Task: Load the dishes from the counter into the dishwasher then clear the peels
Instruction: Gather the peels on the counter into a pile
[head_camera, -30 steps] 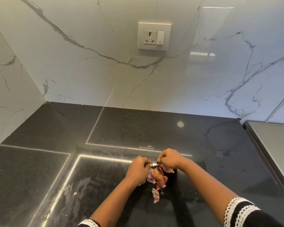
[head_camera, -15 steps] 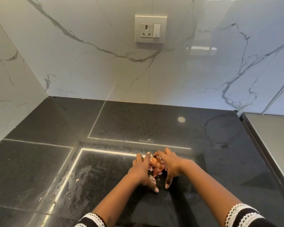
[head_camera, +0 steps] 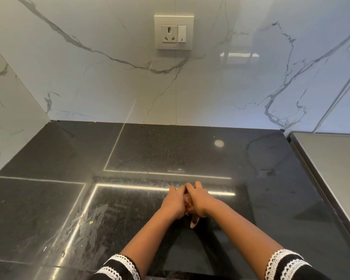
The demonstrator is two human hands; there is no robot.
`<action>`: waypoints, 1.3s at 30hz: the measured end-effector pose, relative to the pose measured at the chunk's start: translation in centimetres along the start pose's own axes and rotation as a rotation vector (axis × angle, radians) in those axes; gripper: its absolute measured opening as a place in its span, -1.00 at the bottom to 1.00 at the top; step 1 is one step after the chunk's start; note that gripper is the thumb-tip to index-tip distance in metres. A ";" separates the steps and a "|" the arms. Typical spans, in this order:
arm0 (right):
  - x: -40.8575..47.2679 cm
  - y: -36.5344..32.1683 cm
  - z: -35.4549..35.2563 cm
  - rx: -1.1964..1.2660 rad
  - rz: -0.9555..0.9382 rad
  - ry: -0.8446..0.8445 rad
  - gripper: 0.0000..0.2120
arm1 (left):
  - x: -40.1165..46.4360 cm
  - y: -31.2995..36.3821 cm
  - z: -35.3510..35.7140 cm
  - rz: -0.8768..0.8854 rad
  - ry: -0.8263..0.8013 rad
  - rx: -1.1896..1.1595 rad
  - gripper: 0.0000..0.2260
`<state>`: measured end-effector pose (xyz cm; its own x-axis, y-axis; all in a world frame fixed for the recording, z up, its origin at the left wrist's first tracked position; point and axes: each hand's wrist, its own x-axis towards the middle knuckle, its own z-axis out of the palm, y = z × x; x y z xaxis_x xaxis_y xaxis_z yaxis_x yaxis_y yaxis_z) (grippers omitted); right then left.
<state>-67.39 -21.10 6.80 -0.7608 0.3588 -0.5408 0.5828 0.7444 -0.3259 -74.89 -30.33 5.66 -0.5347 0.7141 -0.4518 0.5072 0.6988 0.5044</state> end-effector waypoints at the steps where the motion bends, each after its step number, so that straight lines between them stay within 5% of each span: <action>1: 0.0 0.0 0.1 0.003 0.002 0.011 0.08 | 0.0 0.0 0.1 0.007 0.030 -0.021 -0.54; 6: 0.2 -0.3 0.3 0.080 0.015 0.040 0.00 | -0.4 0.0 0.3 0.006 0.129 -0.222 -0.79; 17: 1.1 -1.6 1.7 0.089 0.090 0.140 -0.32 | -0.2 -0.2 -1.8 -0.139 -0.087 -0.597 -0.63; 22: 1.3 -1.3 2.0 0.104 0.087 0.195 -0.64 | 0.1 -1.1 -2.4 -0.129 -0.001 -0.706 -0.67; 26: 1.6 -0.6 1.8 0.156 0.071 0.243 -0.86 | 1.2 -2.8 -2.8 -0.154 0.134 -0.633 -0.71; 29: 1.8 -0.2 1.4 0.203 0.077 0.256 -0.72 | 1.6 -3.8 -2.7 -0.066 0.162 -0.418 -0.65; 32: 1.7 0.6 0.7 0.338 0.099 0.240 -0.78 | 0.9 -3.9 -2.1 0.154 0.037 -0.167 -0.30; 35: 1.5 1.7 0.0 0.481 0.124 0.250 -0.82 | 0.0 -3.6 -0.6 0.187 -0.072 -0.080 0.05; 39: 1.6 2.7 -0.3 0.622 0.160 0.267 -0.86 | -0.5 -3.2 2.0 0.335 0.105 0.150 0.06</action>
<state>-67.09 -18.34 5.31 -0.6494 0.6229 -0.4361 0.6886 0.2384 -0.6848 -74.95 -32.85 2.79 -0.3845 0.9015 -0.1985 0.7547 0.4308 0.4947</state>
